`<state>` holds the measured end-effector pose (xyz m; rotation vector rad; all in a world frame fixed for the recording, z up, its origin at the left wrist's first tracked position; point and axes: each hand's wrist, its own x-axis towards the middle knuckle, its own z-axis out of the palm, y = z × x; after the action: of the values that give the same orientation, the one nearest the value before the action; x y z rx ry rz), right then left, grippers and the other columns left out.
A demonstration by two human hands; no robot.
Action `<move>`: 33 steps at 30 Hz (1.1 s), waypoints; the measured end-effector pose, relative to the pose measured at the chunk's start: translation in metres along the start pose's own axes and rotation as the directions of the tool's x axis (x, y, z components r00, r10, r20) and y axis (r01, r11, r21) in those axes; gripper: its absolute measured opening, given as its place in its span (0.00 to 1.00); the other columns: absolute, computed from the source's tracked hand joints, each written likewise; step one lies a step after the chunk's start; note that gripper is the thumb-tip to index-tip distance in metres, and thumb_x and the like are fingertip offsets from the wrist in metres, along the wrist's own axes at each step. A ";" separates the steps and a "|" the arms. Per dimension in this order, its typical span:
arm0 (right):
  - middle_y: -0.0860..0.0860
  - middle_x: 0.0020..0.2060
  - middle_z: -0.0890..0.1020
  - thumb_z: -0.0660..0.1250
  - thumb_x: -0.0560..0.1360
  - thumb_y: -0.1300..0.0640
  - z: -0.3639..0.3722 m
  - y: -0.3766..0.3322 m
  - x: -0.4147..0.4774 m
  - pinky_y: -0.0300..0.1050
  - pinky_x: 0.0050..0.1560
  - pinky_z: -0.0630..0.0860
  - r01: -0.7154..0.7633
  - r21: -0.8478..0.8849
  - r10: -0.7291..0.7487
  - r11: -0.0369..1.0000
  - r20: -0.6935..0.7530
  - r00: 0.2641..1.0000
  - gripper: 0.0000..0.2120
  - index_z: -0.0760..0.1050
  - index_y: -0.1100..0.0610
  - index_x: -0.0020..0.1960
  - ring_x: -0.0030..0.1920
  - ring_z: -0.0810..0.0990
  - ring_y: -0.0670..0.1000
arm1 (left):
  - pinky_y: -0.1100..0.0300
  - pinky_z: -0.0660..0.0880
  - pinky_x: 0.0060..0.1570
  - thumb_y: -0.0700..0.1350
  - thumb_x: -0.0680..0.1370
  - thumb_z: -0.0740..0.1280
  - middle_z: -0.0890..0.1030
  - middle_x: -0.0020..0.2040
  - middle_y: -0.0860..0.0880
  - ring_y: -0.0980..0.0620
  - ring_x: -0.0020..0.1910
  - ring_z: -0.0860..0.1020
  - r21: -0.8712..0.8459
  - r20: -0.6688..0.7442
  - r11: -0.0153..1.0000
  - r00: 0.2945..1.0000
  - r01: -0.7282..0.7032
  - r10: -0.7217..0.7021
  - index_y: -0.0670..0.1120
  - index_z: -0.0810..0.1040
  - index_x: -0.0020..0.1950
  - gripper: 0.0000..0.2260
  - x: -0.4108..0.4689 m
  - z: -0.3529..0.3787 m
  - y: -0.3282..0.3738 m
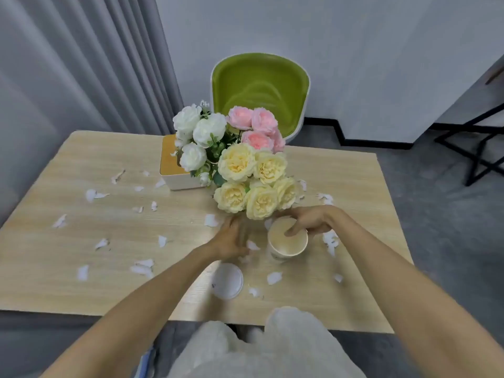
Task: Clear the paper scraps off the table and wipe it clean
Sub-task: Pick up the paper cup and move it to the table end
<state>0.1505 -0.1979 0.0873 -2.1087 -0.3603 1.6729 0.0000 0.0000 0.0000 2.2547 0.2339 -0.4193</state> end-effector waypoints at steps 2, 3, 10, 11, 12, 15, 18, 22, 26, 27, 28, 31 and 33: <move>0.52 0.69 0.67 0.65 0.75 0.65 0.005 -0.001 -0.004 0.52 0.57 0.77 0.008 -0.059 -0.013 0.998 -0.096 0.995 0.32 0.59 0.48 0.75 0.65 0.70 0.56 | 0.61 0.58 0.67 0.52 0.65 0.75 0.59 0.71 0.42 0.43 0.72 0.55 0.115 0.028 0.993 0.999 -0.031 0.028 0.43 0.57 0.76 0.45 0.002 0.008 0.004; 0.53 0.67 0.68 0.62 0.76 0.66 0.007 -0.001 -0.003 0.50 0.51 0.78 0.007 -0.082 -0.018 0.997 -0.140 0.990 0.31 0.59 0.49 0.75 0.64 0.71 0.57 | 0.61 0.60 0.65 0.50 0.68 0.75 0.61 0.69 0.42 0.43 0.71 0.58 0.179 0.027 0.984 1.000 -0.013 0.008 0.43 0.60 0.74 0.40 0.002 0.012 0.002; 0.59 0.61 0.74 0.54 0.75 0.70 0.014 -0.001 -0.010 0.47 0.37 0.77 0.048 -0.033 -0.055 0.998 -0.261 0.964 0.26 0.66 0.55 0.71 0.53 0.80 0.61 | 0.51 0.68 0.64 0.62 0.65 0.75 0.60 0.68 0.45 0.44 0.68 0.62 0.566 0.227 0.823 0.969 -0.049 -0.098 0.50 0.61 0.72 0.42 -0.038 0.039 -0.027; 0.59 0.61 0.74 0.54 0.75 0.70 0.014 0.000 -0.009 0.47 0.37 0.77 0.050 -0.022 -0.054 0.999 -0.263 0.963 0.26 0.65 0.55 0.71 0.53 0.80 0.61 | 0.50 0.66 0.66 0.63 0.64 0.75 0.59 0.69 0.46 0.44 0.69 0.61 0.602 0.252 0.795 0.962 -0.072 -0.103 0.50 0.59 0.73 0.44 -0.045 0.044 -0.030; 0.59 0.62 0.73 0.54 0.75 0.70 0.015 0.001 -0.010 0.47 0.37 0.77 0.050 -0.007 -0.050 0.999 -0.266 0.963 0.25 0.65 0.55 0.71 0.52 0.80 0.60 | 0.50 0.65 0.67 0.62 0.64 0.75 0.58 0.70 0.46 0.44 0.70 0.60 0.618 0.258 0.782 0.961 -0.083 -0.102 0.50 0.57 0.74 0.45 -0.050 0.049 -0.033; 0.57 0.64 0.70 0.55 0.77 0.69 0.017 0.003 -0.011 0.44 0.34 0.78 0.076 0.063 -0.055 0.995 -0.278 0.959 0.24 0.64 0.56 0.71 0.51 0.78 0.58 | 0.52 0.68 0.64 0.52 0.68 0.74 0.60 0.69 0.46 0.44 0.69 0.62 0.623 0.198 0.775 0.980 -0.106 -0.025 0.50 0.59 0.74 0.39 -0.058 0.051 -0.036; 0.56 0.67 0.67 0.56 0.78 0.67 0.021 0.006 -0.014 0.41 0.30 0.78 0.106 0.145 -0.064 0.984 -0.269 0.961 0.24 0.63 0.55 0.73 0.53 0.76 0.58 | 0.50 0.70 0.60 0.49 0.70 0.72 0.63 0.67 0.45 0.43 0.65 0.65 0.579 0.142 0.805 0.988 -0.132 0.060 0.48 0.62 0.73 0.34 -0.060 0.044 -0.033; 0.55 0.67 0.69 0.59 0.80 0.59 0.027 0.015 -0.020 0.42 0.33 0.79 0.157 0.242 -0.088 0.957 -0.276 0.957 0.21 0.65 0.52 0.72 0.55 0.77 0.55 | 0.51 0.67 0.66 0.53 0.69 0.73 0.65 0.68 0.43 0.44 0.66 0.64 0.356 -0.034 0.904 0.963 -0.239 0.268 0.42 0.60 0.75 0.40 -0.059 0.023 -0.006; 0.49 0.65 0.72 0.62 0.78 0.48 0.035 0.035 -0.025 0.54 0.49 0.81 0.263 0.406 -0.145 0.875 -0.300 0.943 0.21 0.68 0.49 0.70 0.62 0.72 0.51 | 0.65 0.58 0.65 0.57 0.69 0.68 0.66 0.68 0.44 0.51 0.68 0.61 0.239 -0.246 0.909 0.884 -0.342 0.398 0.40 0.63 0.72 0.36 -0.066 0.008 0.039; 0.49 0.66 0.71 0.61 0.78 0.46 0.037 0.042 -0.023 0.58 0.53 0.79 0.305 0.480 -0.169 0.822 -0.307 0.937 0.21 0.68 0.48 0.70 0.65 0.70 0.50 | 0.66 0.57 0.65 0.58 0.70 0.67 0.66 0.68 0.44 0.51 0.68 0.61 0.223 -0.265 0.909 0.876 -0.351 0.403 0.39 0.64 0.71 0.36 -0.066 0.006 0.047; 0.49 0.67 0.71 0.59 0.77 0.46 0.039 0.051 -0.021 0.61 0.55 0.77 0.341 0.552 -0.189 0.761 -0.314 0.930 0.22 0.68 0.46 0.70 0.67 0.68 0.50 | 0.67 0.56 0.65 0.57 0.70 0.66 0.66 0.68 0.44 0.51 0.68 0.62 0.213 -0.272 0.908 0.871 -0.361 0.410 0.39 0.64 0.71 0.36 -0.065 0.006 0.056; 0.48 0.69 0.70 0.59 0.68 0.57 0.047 0.073 -0.015 0.62 0.65 0.66 0.380 0.680 -0.224 0.627 -0.310 0.924 0.30 0.67 0.43 0.69 0.68 0.67 0.51 | 0.63 0.60 0.65 0.56 0.71 0.68 0.65 0.68 0.45 0.49 0.68 0.63 0.209 -0.266 0.901 0.864 -0.381 0.427 0.42 0.64 0.71 0.33 -0.052 0.006 0.078; 0.44 0.71 0.65 0.64 0.63 0.61 0.059 0.081 -0.013 0.53 0.64 0.68 0.370 0.569 -0.206 0.734 -0.333 0.920 0.42 0.57 0.41 0.73 0.68 0.67 0.51 | 0.59 0.66 0.63 0.58 0.72 0.66 0.65 0.68 0.45 0.47 0.68 0.64 0.245 -0.257 0.899 0.870 -0.363 0.421 0.44 0.63 0.70 0.32 -0.040 0.008 0.088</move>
<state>0.0855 -0.2649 0.0491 -1.6194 -0.0317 1.1116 -0.0128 -0.0652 0.0712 2.4713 -0.1216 0.1341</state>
